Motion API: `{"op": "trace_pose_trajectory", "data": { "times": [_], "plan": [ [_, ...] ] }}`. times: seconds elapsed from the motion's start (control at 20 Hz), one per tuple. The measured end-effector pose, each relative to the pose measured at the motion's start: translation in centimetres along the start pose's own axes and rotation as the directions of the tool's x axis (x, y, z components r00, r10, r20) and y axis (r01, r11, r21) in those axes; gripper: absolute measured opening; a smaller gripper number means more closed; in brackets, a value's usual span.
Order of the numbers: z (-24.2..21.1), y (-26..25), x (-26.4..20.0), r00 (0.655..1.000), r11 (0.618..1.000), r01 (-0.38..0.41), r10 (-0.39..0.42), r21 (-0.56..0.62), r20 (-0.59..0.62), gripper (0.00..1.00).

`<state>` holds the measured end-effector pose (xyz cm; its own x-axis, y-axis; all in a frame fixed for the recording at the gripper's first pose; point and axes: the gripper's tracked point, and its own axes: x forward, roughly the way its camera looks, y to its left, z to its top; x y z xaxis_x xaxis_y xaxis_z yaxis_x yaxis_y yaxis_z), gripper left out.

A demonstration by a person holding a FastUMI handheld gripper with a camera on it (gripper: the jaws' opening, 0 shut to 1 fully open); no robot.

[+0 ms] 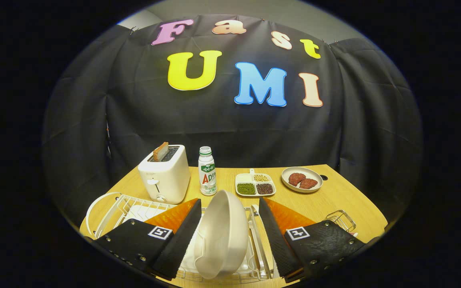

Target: Take the plate from the dish rack, then take the spoon from the basket and place it into the plate.

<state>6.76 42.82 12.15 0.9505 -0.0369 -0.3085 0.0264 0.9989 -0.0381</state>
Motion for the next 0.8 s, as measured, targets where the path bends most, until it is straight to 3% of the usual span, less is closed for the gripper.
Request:
{"op": "trace_pose_trajectory", "data": {
  "times": [0.15, 0.2, 0.25, 0.4, 0.45, 0.6, 0.65, 0.8],
  "plan": [
    [-0.6, -0.2, 0.4, 1.000, 1.000, 0.020, -0.020, 0.006, -0.021, 0.89],
    [-0.8, -0.3, 0.6, 0.999, 1.000, 0.024, -0.024, 0.005, -0.030, 0.87],
    [-1.3, -0.2, 0.6, 0.999, 1.000, 0.026, -0.026, 0.004, -0.039, 0.78],
    [-1.8, 0.0, 1.0, 0.998, 1.000, 0.026, -0.026, -0.004, -0.061, 0.77],
    [-2.0, 0.1, 0.9, 0.997, 1.000, 0.026, -0.027, -0.008, -0.067, 0.64],
    [-2.1, 0.2, 1.0, 0.996, 0.999, 0.031, -0.033, -0.030, -0.080, 0.42],
    [-2.4, -0.1, 1.0, 0.995, 0.998, 0.041, -0.044, -0.036, -0.090, 0.29],
    [-2.7, -1.1, 1.3, 0.988, 0.993, 0.096, -0.103, -0.066, -0.118, 0.25]
  ]
}}
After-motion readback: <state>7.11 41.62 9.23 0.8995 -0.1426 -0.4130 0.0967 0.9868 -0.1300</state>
